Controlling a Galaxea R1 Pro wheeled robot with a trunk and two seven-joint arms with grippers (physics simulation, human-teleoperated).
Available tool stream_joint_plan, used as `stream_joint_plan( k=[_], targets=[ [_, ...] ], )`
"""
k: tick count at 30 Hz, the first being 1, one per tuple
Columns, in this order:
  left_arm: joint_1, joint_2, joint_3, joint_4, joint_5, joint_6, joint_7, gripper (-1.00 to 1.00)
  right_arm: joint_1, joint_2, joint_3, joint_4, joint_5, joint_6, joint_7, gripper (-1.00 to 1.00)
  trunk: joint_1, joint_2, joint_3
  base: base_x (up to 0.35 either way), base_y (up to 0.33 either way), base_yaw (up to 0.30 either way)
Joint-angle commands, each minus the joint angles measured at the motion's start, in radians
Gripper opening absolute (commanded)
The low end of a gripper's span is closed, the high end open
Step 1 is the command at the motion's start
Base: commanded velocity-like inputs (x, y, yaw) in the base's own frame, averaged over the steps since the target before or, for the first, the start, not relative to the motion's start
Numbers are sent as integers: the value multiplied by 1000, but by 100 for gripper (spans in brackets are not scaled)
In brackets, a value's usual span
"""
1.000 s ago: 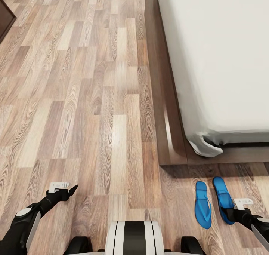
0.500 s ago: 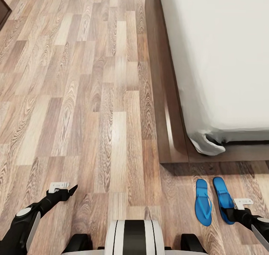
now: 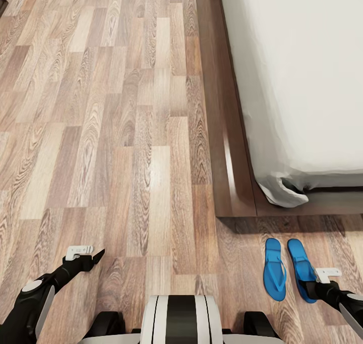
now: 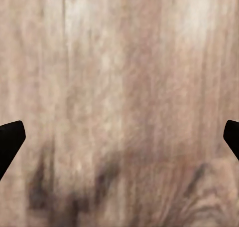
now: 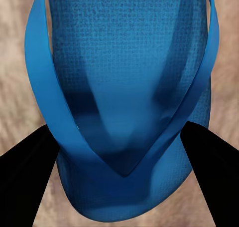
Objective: In the bedroom, move the book from the bed onto either nightstand, and place the two sandals side by side next to the bed.
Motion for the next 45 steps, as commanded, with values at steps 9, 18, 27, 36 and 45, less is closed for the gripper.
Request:
stream_joint_plan(
  k=[9, 18, 27, 36, 45],
  targets=[
    [0, -1, 3, -2, -8, 5, -8, 100, 0, -1, 5, -2, -9, 5, 0, -100, 2, -1, -20, 0, 0, 0],
    [0, -1, 3, -2, -8, 4, -8, 100, -1, -1, 5, -1, -9, 5, 0, -100, 2, -1, -20, 0, 0, 0],
    [0, -1, 3, -2, -8, 3, -8, 100, 0, 0, 6, -1, -9, 2, 0, -100, 2, -1, -20, 0, 0, 0],
    [0, -1, 3, -2, -8, 3, -8, 100, -1, 0, 6, -1, -9, 2, 0, -100, 2, -1, -20, 0, 0, 0],
    [0, -1, 3, -2, -8, 4, -8, 100, -1, 0, 6, -1, -9, 2, 0, -100, 2, -1, -20, 0, 0, 0]
  ],
)
